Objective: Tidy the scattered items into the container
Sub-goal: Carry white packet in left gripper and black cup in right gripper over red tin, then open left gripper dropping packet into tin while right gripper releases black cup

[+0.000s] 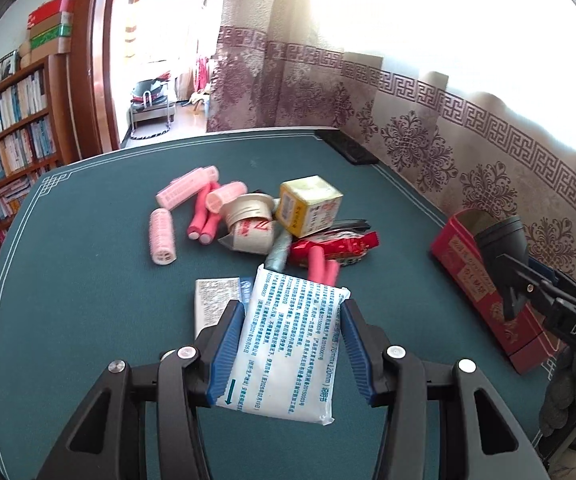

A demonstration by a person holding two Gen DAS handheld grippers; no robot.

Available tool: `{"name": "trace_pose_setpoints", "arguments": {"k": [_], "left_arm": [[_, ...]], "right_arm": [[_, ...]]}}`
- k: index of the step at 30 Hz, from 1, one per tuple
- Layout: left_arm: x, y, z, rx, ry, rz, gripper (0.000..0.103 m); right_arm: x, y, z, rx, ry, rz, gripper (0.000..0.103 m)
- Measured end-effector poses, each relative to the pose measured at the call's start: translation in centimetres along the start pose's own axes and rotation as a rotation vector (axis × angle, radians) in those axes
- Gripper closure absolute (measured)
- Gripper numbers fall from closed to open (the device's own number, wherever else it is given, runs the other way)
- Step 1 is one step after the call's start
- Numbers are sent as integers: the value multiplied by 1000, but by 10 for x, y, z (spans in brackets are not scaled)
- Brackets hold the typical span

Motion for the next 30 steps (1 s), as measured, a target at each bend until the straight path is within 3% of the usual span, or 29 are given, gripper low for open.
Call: {"name": "trace_pose_setpoints", "arguments": {"k": [6,12,19,27,29,30], "left_arm": [[-19,-66,10,90,-5,105,52],[-34,-142,26,183,2,231,52],[-41,-221,49,280,20,354,52],[-48,-269,72,353,48,403,52],[-49,-277,77,371,49,399,51],[-50,-279,81,385,58,393,42]], "right_arm": [[-12,-75,-42,166,-84,74,44],[2,-138,-49,263,-51,159,44],[15,-163,-54,307,-33,178,44],[23,-183,-56,334,-20,209,44],[24,-184,-53,339,-14,207,44],[24,-184,-52,342,-12,205,44]]}}
Point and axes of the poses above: each gripper's, at about its wrist camera, not at the fingertips, and z roughly the way its jaws point, y to its left, x to its underside, the point moved 7 cm from there along z, roughly the way its jaws point, and after that the axes turned 3 degrees about x, right-handed, at the moved point
